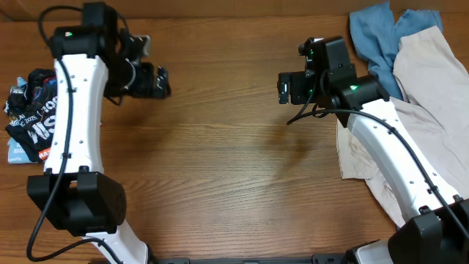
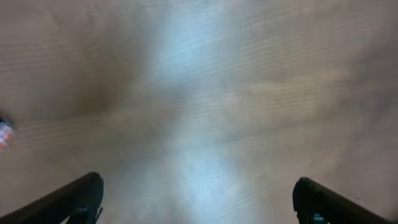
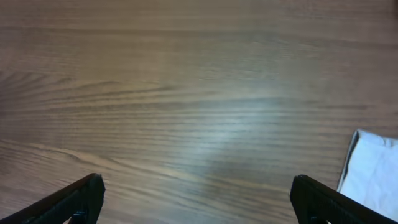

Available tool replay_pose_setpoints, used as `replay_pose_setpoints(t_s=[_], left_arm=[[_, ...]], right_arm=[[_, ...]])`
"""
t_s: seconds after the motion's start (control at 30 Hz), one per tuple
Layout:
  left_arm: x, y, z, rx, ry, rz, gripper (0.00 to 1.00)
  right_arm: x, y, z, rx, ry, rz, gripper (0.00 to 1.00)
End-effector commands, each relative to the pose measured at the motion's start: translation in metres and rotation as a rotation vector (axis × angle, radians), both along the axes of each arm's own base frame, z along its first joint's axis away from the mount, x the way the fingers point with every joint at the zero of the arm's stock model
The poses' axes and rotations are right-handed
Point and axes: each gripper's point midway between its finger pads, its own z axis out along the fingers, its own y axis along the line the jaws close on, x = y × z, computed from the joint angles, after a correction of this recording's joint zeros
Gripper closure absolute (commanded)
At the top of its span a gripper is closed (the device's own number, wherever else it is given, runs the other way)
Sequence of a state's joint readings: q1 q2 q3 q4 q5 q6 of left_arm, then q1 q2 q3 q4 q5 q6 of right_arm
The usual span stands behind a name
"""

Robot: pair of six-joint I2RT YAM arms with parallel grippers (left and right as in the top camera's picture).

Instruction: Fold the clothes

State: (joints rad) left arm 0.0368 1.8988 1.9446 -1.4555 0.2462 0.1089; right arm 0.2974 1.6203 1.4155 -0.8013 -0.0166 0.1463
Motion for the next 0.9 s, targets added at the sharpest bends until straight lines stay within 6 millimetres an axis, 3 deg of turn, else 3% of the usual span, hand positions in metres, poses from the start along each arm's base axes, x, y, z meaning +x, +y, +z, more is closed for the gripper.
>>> replay_pose_setpoints(t_s=[0.0,0.13,0.23,0.4,0.47,0.5,0.53,0.73,0.87], left_arm=[[-0.017,-0.006,0.004,0.004,0.057,0.009,0.0],[-0.032,-0.008,0.02,0.003,0.048,0.011,0.0],[-0.044,-0.01,0.05,0.015,-0.039,0.011,0.0],[-0.071,-0.008,0.102,0.081,-0.273,-0.002,0.0],[-0.093,-0.009,0.126,0.123,-0.441,-0.008,0.0],[-0.096,-0.009,0.129,0.126,-0.463,-0.009,0.0],[-0.112,-0.011,0.138,0.122,-0.57,-0.014,0.0],[-0.15,-0.008,0.145,0.101,-0.822,0.014,0.0],[-0.175,-0.006,0.136,0.099,-0.818,0.012,0.0]], right_arm=[[-0.002,-0.011,0.027,0.053,-0.024,-0.056,0.0],[-0.021,-0.021,0.045,0.102,-0.013,-0.077,0.0],[-0.042,-0.027,0.067,0.117,-0.038,-0.093,0.0],[-0.077,-0.047,0.097,0.13,-0.143,-0.178,0.0],[-0.099,-0.06,0.109,0.135,-0.219,-0.22,0.0],[-0.104,-0.063,0.111,0.138,-0.237,-0.224,0.0],[-0.118,-0.069,0.114,0.145,-0.295,-0.233,0.0],[-0.156,-0.089,0.098,0.131,-0.38,-0.276,0.0],[-0.173,-0.093,0.076,0.098,-0.298,-0.277,0.0]])
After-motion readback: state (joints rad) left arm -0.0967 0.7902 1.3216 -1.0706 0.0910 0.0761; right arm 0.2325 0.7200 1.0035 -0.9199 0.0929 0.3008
